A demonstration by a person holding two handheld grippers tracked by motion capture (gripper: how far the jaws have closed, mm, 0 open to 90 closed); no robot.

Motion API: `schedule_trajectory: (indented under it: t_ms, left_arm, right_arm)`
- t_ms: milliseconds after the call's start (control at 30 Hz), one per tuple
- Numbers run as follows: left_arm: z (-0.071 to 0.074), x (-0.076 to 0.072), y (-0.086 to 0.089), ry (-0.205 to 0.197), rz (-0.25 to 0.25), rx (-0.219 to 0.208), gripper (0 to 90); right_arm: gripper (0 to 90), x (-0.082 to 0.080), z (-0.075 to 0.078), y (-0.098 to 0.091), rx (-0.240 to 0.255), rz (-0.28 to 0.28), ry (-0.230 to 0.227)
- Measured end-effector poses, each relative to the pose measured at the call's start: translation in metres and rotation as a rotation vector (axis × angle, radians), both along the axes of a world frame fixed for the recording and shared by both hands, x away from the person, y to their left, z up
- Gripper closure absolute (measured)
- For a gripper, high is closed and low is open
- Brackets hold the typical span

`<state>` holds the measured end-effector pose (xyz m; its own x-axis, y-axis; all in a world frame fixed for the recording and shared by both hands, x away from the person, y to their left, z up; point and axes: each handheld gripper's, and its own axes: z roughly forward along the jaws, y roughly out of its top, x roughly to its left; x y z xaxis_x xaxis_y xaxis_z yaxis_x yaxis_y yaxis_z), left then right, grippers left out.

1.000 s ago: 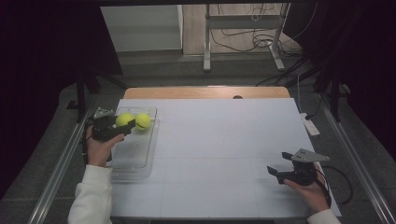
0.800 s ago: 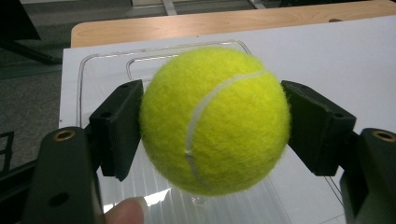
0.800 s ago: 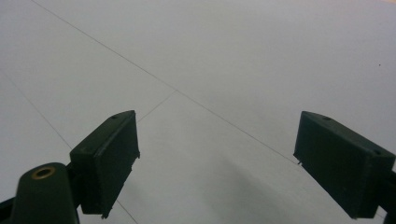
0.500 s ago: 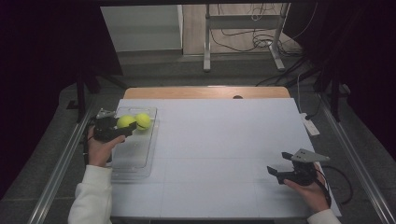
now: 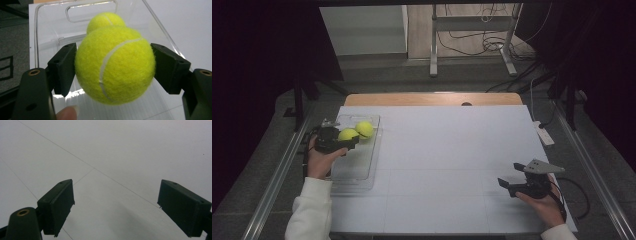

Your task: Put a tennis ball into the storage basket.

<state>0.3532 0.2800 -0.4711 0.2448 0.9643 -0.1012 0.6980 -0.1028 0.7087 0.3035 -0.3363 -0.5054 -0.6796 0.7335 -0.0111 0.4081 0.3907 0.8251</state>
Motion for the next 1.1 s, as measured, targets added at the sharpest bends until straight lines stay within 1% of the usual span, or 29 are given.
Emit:
schedule_trajectory:
  t_ms: [233, 533, 600, 733, 767, 800, 833, 867, 900, 933, 1000, 1033, 1100]
  left_arm:
    - [-0.0022, 0.0010, 0.0009, 0.018, -0.001, 0.001, 26.4]
    - [-0.0025, 0.0008, 0.0025, 0.021, 0.011, 0.002, 26.1]
    - [-0.0036, 0.0014, 0.0022, 0.026, 0.013, 0.011, 25.8]
    - [-0.0026, 0.0013, -0.0001, 0.012, 0.009, 0.011, 17.2]
    - [0.0005, 0.0005, -0.0015, -0.010, 0.010, 0.010, 15.1]
    - [0.0005, 0.0005, -0.0015, -0.010, 0.010, 0.010, 14.3]
    - [0.0016, -0.0001, -0.0014, -0.022, 0.010, 0.008, 14.3]
    - [0.0022, -0.0005, -0.0013, -0.031, 0.012, 0.002, 13.7]
    - [0.0036, -0.0013, 0.0006, -0.041, 0.009, -0.015, 12.6]
    - [0.0036, -0.0013, 0.0006, -0.041, 0.009, -0.015, 12.0]
    - [0.0047, -0.0024, 0.0016, -0.056, 0.013, -0.032, 11.8]
    - [0.0049, -0.0035, 0.0015, -0.070, 0.014, -0.048, 11.7]
    - [0.0052, -0.0052, 0.0003, -0.082, -0.002, -0.070, 11.6]
  right_arm:
    - [13.9, 0.0006, -0.0002, 0.0003, -0.006, -0.002, 0.001]
    - [13.9, 0.0004, -0.0002, 0.0003, -0.003, 0.000, 0.000]
    - [13.9, 0.0004, -0.0002, 0.0001, -0.005, -0.001, 0.001]
    - [14.0, -0.0002, 0.0005, -0.0005, 0.000, -0.004, -0.006]
    - [13.9, -0.0001, 0.0004, -0.0007, 0.001, -0.003, -0.005]
    - [13.9, -0.0001, 0.0004, -0.0007, 0.001, -0.003, -0.005]
    - [13.9, 0.0000, 0.0002, -0.0007, -0.001, -0.002, -0.004]
    - [13.9, 0.0000, 0.0001, -0.0004, -0.001, -0.002, -0.002]
    - [13.9, 0.0001, -0.0001, 0.0002, -0.002, 0.001, -0.002]
    - [13.9, 0.0001, -0.0001, 0.0002, -0.002, 0.001, -0.002]
    - [13.9, 0.0001, -0.0001, 0.0002, -0.002, 0.002, -0.002]
    - [14.0, 0.0003, 0.0000, 0.0000, -0.001, 0.002, -0.001]
    - [14.0, 0.0009, 0.0002, -0.0003, -0.003, 0.000, -0.006]
